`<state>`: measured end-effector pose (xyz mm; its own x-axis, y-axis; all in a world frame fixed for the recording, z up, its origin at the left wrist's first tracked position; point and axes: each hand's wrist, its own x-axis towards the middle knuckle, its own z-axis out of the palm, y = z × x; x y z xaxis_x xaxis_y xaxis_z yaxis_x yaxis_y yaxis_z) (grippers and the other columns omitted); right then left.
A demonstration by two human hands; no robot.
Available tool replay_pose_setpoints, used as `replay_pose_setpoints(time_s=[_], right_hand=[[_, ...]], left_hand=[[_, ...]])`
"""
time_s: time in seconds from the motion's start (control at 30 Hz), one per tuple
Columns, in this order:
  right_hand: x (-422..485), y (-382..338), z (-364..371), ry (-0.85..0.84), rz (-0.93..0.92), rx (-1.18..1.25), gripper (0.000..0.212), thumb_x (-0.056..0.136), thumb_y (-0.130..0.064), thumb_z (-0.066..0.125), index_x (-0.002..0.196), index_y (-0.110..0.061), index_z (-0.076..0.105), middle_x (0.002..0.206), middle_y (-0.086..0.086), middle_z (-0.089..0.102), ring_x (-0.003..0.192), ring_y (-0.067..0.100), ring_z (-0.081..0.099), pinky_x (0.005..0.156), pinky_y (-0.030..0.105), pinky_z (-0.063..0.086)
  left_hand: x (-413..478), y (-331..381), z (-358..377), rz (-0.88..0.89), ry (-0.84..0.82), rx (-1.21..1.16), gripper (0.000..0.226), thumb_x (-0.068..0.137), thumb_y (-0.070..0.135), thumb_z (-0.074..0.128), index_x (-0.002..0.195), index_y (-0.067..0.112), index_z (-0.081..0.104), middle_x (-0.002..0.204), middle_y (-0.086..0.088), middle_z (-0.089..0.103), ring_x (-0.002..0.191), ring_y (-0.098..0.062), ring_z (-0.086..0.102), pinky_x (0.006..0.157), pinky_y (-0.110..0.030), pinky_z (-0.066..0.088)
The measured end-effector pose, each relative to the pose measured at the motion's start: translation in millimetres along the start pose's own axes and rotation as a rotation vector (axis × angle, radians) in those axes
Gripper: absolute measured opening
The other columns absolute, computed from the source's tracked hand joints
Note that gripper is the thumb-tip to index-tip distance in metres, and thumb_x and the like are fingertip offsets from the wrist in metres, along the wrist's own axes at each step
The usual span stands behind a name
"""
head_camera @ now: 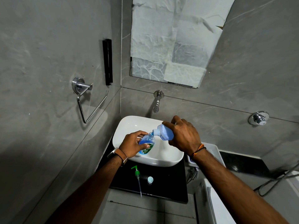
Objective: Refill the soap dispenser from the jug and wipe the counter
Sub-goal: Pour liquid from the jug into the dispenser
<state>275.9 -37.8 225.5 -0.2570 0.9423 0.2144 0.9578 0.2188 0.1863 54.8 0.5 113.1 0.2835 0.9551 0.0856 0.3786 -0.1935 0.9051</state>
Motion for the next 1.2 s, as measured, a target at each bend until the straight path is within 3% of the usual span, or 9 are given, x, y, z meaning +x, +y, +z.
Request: replay_pose_setpoints(time_s=[0.47, 0.6, 0.7, 0.77, 1.0, 1.2], right_hand=[[2.7, -0.7, -1.3, -0.027, -0.007, -0.006, 0.073, 0.074, -0.034, 0.080, 0.141, -0.038, 0.053, 0.117, 0.004, 0.057, 0.094, 0.029, 0.061, 0.080, 0.038, 0.051], [3.0, -0.3, -1.9, -0.030, -0.003, -0.010, 0.071, 0.074, -0.033, 0.079, 0.140, -0.039, 0.053, 0.117, 0.003, 0.056, 0.094, 0.030, 0.060, 0.079, 0.038, 0.050], [3.5, 0.2, -1.9, -0.029, -0.008, -0.016, 0.072, 0.074, -0.033, 0.079, 0.141, -0.038, 0.053, 0.118, 0.003, 0.056, 0.094, 0.030, 0.060, 0.079, 0.036, 0.050], [3.9, 0.6, -1.6, -0.028, -0.008, -0.017, 0.073, 0.074, -0.034, 0.080, 0.142, -0.038, 0.052, 0.119, 0.003, 0.056, 0.095, 0.029, 0.060, 0.080, 0.036, 0.049], [6.0, 1.3, -1.1, -0.027, -0.014, -0.019, 0.075, 0.073, -0.036, 0.083, 0.141, -0.036, 0.053, 0.118, 0.004, 0.057, 0.095, 0.029, 0.061, 0.079, 0.037, 0.051], [7.4, 1.0, -1.9, -0.033, -0.010, -0.011, 0.075, 0.074, -0.036, 0.083, 0.142, -0.036, 0.052, 0.120, 0.003, 0.057, 0.097, 0.028, 0.060, 0.081, 0.038, 0.052]], left_hand=[[2.1, -6.0, 4.5, 0.006, 0.022, 0.017, 0.052, 0.072, 0.023, 0.086, 0.120, 0.019, 0.063, 0.116, -0.002, 0.072, 0.100, -0.019, 0.072, 0.089, -0.035, 0.061], [2.5, -6.6, 4.7, 0.013, 0.027, 0.022, 0.051, 0.071, 0.024, 0.087, 0.117, 0.021, 0.064, 0.110, 0.001, 0.072, 0.095, -0.014, 0.073, 0.083, -0.023, 0.060], [2.4, -6.2, 4.6, 0.015, 0.026, 0.018, 0.049, 0.071, 0.024, 0.087, 0.115, 0.025, 0.064, 0.104, 0.007, 0.070, 0.088, -0.001, 0.070, 0.075, -0.009, 0.055], [3.0, -6.0, 4.4, 0.018, 0.025, 0.018, 0.049, 0.072, 0.025, 0.086, 0.115, 0.025, 0.064, 0.104, 0.009, 0.069, 0.086, 0.003, 0.069, 0.072, -0.006, 0.054], [6.6, -8.2, 5.9, 0.033, 0.029, 0.028, 0.052, 0.073, 0.025, 0.086, 0.119, 0.020, 0.063, 0.112, 0.002, 0.071, 0.095, -0.013, 0.071, 0.084, -0.026, 0.060], [7.2, -6.1, 5.3, 0.022, 0.029, 0.028, 0.052, 0.073, 0.025, 0.085, 0.119, 0.021, 0.063, 0.112, 0.003, 0.070, 0.094, -0.012, 0.070, 0.075, -0.009, 0.055]])
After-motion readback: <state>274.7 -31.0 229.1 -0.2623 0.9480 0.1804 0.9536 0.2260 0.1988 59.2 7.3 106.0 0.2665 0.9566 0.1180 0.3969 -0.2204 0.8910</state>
